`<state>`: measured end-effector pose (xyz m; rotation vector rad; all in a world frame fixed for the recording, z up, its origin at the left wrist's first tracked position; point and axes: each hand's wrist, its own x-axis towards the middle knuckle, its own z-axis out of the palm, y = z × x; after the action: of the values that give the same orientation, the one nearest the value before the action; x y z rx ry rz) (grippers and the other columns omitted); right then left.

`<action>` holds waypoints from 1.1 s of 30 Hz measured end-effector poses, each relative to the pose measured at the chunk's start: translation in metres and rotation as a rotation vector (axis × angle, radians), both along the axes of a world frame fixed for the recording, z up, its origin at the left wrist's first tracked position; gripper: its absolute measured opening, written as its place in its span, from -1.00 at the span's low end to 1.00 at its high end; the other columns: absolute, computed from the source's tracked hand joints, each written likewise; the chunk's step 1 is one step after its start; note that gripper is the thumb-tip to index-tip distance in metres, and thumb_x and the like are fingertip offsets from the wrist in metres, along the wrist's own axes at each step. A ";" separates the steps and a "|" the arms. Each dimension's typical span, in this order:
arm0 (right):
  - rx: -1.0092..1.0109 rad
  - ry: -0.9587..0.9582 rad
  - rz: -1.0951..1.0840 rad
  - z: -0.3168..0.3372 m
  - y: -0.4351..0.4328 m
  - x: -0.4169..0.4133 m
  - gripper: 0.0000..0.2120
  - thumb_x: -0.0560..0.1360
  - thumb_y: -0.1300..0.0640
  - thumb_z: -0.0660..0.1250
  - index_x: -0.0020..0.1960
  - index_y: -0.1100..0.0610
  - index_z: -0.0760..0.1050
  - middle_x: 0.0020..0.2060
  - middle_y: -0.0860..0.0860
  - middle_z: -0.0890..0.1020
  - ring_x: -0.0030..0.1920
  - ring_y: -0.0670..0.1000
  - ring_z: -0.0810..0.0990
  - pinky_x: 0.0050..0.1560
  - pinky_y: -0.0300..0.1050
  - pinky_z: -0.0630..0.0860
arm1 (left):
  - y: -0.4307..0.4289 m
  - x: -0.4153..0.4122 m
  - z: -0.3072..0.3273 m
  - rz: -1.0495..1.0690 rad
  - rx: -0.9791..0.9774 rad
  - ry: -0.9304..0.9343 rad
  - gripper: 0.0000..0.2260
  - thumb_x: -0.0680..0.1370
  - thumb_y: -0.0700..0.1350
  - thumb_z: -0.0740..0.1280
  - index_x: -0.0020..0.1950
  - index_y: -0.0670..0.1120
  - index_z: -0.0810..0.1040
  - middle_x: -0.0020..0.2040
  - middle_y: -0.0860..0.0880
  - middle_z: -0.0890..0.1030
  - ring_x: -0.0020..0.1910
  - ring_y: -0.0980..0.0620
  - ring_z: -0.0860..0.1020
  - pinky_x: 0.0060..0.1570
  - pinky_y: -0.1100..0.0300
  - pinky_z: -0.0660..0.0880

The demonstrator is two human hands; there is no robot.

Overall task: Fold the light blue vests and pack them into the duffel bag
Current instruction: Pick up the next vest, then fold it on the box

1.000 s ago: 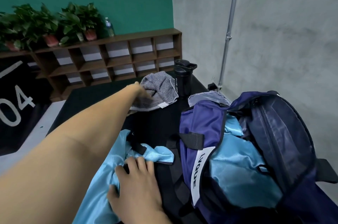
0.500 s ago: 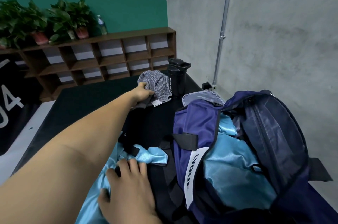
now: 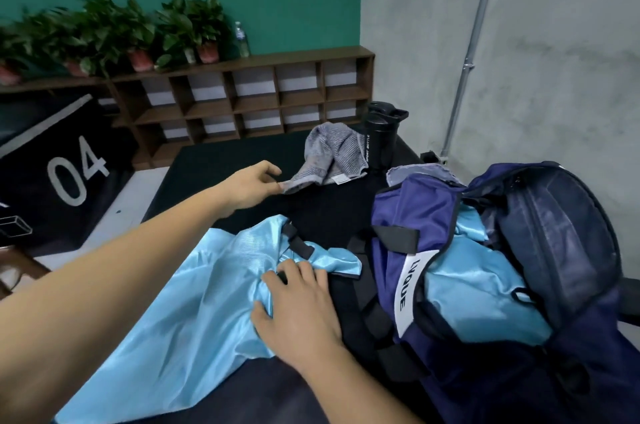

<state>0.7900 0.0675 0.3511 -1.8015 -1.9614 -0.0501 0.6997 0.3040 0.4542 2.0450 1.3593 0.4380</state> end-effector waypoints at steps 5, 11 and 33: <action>-0.021 0.002 0.002 0.001 -0.001 -0.001 -0.54 0.59 -0.24 0.12 0.32 -0.04 0.53 0.20 -0.03 0.51 0.25 0.10 0.43 0.36 0.14 0.38 | -0.077 -0.065 -0.016 0.013 0.161 0.093 -0.65 0.60 0.03 0.49 0.36 0.11 0.55 0.21 0.10 0.61 0.17 0.12 0.59 0.17 0.18 0.51; -0.047 0.034 0.006 -0.002 -0.001 0.000 -0.55 0.58 -0.26 0.14 0.35 -0.08 0.50 0.22 -0.10 0.48 0.26 0.06 0.43 0.40 0.09 0.33 | -0.157 -0.130 -0.049 -0.001 0.301 0.117 -0.56 0.54 0.14 0.52 0.36 0.21 0.46 0.29 0.18 0.43 0.31 0.07 0.44 0.35 0.02 0.45; -0.126 0.138 -0.011 0.016 -0.063 0.044 -0.53 0.64 0.11 0.30 0.54 0.02 0.34 0.44 -0.04 0.45 0.47 0.05 0.38 0.49 0.06 0.30 | -0.281 -0.144 -0.060 -0.290 0.225 0.364 -0.91 0.52 -0.09 0.39 -0.01 0.08 0.59 -0.11 0.15 0.63 -0.14 0.18 0.55 -0.05 0.15 0.57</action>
<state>0.8345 0.0042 0.3668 -1.8418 -1.8953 0.1930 0.5558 0.0226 0.3946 2.5570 1.2247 0.0954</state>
